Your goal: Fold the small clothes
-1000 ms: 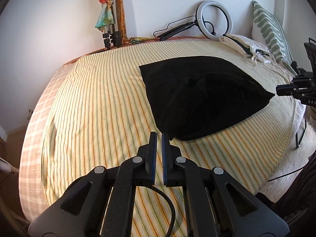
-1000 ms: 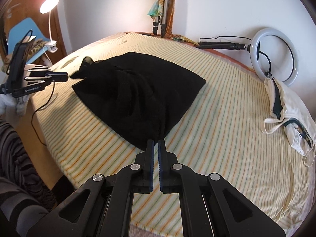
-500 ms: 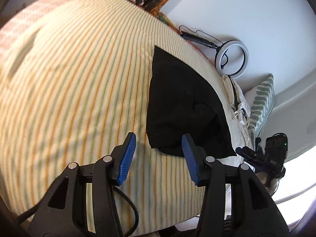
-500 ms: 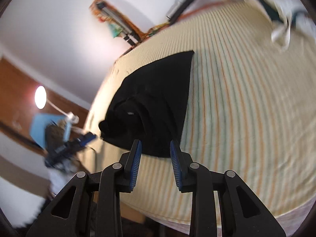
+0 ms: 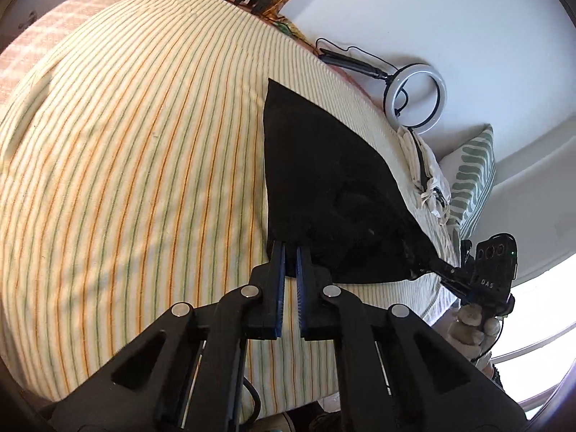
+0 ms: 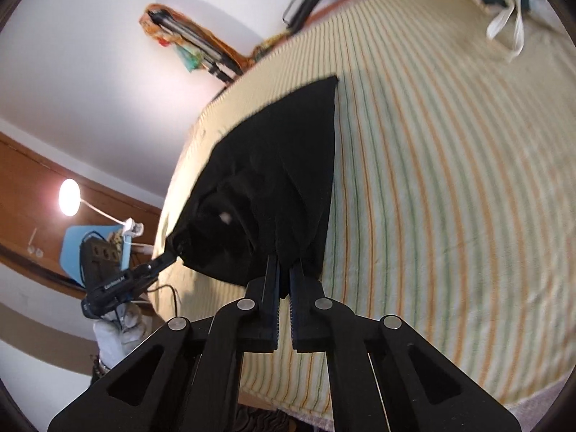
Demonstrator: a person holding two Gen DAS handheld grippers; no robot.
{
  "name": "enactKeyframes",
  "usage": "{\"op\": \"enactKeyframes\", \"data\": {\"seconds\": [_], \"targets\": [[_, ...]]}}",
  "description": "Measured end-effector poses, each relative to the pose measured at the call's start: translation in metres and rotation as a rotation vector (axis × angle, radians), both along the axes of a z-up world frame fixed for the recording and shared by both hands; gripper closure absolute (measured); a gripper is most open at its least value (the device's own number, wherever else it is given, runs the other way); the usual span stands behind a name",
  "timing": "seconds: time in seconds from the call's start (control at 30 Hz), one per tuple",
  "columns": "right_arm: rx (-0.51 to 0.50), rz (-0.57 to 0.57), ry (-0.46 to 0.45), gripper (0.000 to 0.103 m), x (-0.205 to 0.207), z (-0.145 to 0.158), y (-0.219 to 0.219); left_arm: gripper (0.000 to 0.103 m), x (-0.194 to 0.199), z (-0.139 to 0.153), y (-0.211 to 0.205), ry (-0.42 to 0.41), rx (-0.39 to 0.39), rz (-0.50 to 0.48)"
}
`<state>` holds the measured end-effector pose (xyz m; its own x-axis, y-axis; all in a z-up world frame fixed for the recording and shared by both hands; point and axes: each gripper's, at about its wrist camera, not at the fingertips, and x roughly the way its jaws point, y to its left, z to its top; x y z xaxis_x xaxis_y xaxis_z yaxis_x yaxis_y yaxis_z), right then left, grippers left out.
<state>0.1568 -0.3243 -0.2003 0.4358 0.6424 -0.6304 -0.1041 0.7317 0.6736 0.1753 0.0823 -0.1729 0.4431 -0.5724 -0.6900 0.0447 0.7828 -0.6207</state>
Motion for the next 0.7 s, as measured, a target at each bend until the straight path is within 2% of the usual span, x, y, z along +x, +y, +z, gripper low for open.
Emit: {"op": "enactKeyframes", "data": {"seconds": [0.1,0.27,0.3,0.37,0.43,0.53,0.6,0.7], "targets": [[-0.003,0.002,-0.026,0.1,-0.004,0.008,-0.005,0.1,-0.001,-0.005,0.003,0.012,0.031,-0.003],[-0.03,0.051,0.047,0.1,-0.004,-0.013,0.002,0.099,-0.002,-0.022,0.003,0.046,0.106,-0.007],[-0.035,0.061,0.048,0.097,-0.003,-0.014,0.006,0.099,-0.002,-0.021,0.002,0.04,0.129,-0.008],[-0.107,0.092,0.045,0.096,-0.007,-0.011,0.013,0.099,-0.005,-0.018,0.001,0.028,0.165,-0.018],[-0.166,0.125,0.022,0.094,-0.011,-0.004,0.017,0.099,-0.009,-0.012,-0.001,0.007,0.221,-0.036],[-0.228,0.129,-0.046,0.085,-0.009,0.01,0.015,0.097,-0.017,-0.002,-0.002,-0.027,0.283,-0.044],[-0.241,0.113,-0.084,0.081,-0.005,0.015,0.011,0.095,-0.023,0.008,-0.004,-0.07,0.312,-0.022],[-0.241,0.109,-0.14,0.081,0.009,0.026,0.012,0.095,-0.024,0.022,-0.021,-0.137,0.313,-0.033]]}}
